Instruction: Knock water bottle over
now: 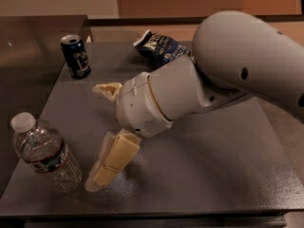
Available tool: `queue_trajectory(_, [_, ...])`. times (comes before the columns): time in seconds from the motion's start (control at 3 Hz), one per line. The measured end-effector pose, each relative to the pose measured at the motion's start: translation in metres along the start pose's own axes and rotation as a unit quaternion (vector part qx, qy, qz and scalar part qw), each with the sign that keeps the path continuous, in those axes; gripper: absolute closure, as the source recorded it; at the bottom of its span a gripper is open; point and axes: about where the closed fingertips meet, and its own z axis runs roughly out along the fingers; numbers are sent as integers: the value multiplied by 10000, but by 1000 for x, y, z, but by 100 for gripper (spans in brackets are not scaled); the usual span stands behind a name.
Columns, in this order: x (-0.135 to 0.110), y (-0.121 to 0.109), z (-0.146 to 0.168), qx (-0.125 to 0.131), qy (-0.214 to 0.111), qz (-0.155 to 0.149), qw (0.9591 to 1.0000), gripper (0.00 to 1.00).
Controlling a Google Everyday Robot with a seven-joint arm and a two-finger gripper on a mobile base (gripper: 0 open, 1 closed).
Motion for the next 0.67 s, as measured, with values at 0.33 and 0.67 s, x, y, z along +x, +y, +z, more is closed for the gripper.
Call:
queue_trajectory(0.33, [-11,8,24,-230,-244,91,9994,0])
queue_trajectory(0.67, [-19,12,41,-392,-411,113,9983,0])
